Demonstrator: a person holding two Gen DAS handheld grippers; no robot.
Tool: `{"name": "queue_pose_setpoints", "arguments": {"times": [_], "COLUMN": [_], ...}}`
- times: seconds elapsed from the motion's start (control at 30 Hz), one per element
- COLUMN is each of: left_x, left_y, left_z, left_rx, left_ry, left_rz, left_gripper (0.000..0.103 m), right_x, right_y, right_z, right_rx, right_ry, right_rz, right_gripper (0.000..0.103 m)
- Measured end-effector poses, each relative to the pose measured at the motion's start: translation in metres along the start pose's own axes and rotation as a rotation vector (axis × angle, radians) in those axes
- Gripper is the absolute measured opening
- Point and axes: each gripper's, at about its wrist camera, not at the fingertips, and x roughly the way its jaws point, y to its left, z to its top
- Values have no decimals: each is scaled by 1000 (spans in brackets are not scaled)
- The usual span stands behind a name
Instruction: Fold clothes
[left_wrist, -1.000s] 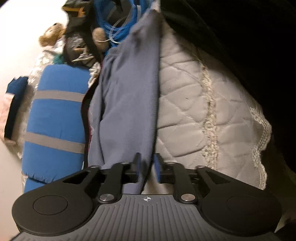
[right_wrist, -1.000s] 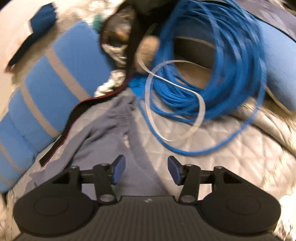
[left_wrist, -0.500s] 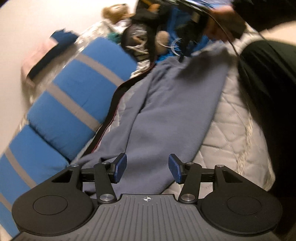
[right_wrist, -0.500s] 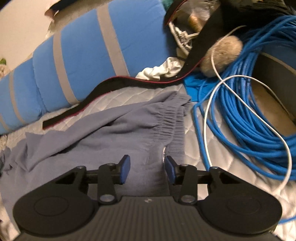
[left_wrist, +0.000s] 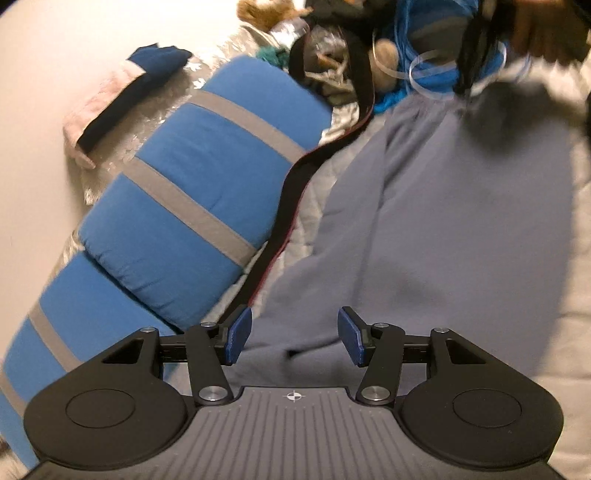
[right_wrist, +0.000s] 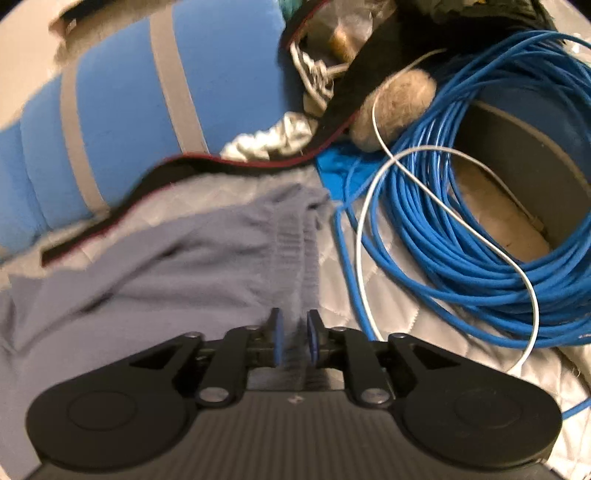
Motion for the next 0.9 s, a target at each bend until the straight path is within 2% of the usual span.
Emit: {"name": "queue_pose_setpoints", "arguments": {"times": [0.13, 0.23, 0.37, 0.4, 0.43, 0.47, 0.63, 0.8, 0.9], "left_x": [36, 47, 51, 53, 55, 58, 80, 140, 180], "left_y": [1, 2, 0, 0, 0, 4, 59, 127, 150], "left_z": [-2, -3, -8, -9, -10, -9, 5, 26, 29], "left_rx": [80, 114, 200, 217, 233, 230, 93, -61, -134], "left_ry": [68, 75, 100, 123, 147, 162, 193, 230, 248], "left_rz": [-81, -170, -215, -222, -229, -219, -137, -12, 65], "left_gripper": [50, 50, 48, 28, 13, 3, 3, 3, 3], "right_x": [-18, -31, -39, -41, -43, -45, -54, -51, -46], "right_y": [7, 16, 37, 42, 47, 53, 79, 98, 104], "right_z": [-4, -10, -21, -23, -26, -29, -42, -53, -57], "right_rx": [85, 142, 114, 105, 96, 87, 42, 3, 2], "right_ry": [-3, 1, 13, 16, 19, 22, 37, 68, 87], "right_rz": [76, 137, 190, 203, 215, 228, 290, 333, 334], "right_gripper": [56, 60, 63, 64, 64, 64, 65, 65, 65]}}
